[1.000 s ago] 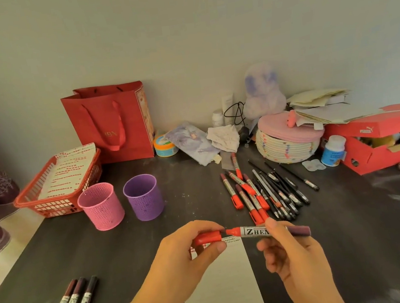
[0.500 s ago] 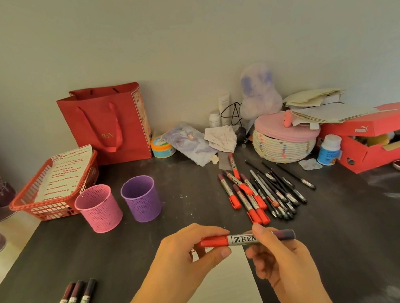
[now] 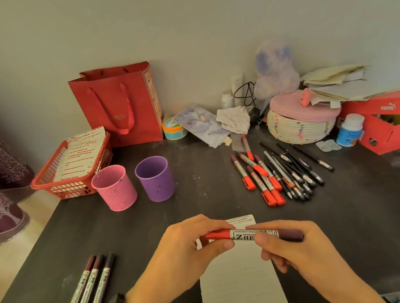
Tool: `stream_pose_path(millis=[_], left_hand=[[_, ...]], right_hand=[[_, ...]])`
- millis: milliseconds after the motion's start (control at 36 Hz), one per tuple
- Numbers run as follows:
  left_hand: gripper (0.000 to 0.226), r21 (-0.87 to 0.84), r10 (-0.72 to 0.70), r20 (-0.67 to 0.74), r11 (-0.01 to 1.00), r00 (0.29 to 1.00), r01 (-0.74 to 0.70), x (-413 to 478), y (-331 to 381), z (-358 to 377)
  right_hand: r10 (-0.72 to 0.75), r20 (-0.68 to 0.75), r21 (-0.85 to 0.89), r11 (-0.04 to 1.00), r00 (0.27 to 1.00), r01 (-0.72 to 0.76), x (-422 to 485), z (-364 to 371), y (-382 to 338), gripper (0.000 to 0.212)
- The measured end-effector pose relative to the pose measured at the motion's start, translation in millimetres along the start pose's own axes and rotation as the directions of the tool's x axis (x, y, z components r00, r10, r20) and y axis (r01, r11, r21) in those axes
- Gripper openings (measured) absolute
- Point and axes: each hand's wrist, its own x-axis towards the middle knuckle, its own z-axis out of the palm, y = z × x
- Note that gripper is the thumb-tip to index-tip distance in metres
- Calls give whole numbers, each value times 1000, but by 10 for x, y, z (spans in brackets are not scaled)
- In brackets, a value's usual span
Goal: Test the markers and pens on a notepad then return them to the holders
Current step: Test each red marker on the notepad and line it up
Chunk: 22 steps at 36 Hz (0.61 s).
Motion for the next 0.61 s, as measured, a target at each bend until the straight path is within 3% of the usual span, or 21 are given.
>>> stream_pose_path(millis=[250, 389, 611], left_hand=[[38, 61, 46, 12, 997, 999, -46, -182, -111, 50], [37, 62, 79, 18, 995, 997, -80, -233, -154, 71], [38, 50, 43, 11, 998, 999, -44, -300, -179, 79]], right_hand=[[-87, 39, -353, 931, 995, 95, -52, 53, 101, 20], [-146, 20, -381, 913, 989, 143, -93, 132, 232, 24], [-124, -40, -316, 943, 991, 105, -140, 239, 377, 26]])
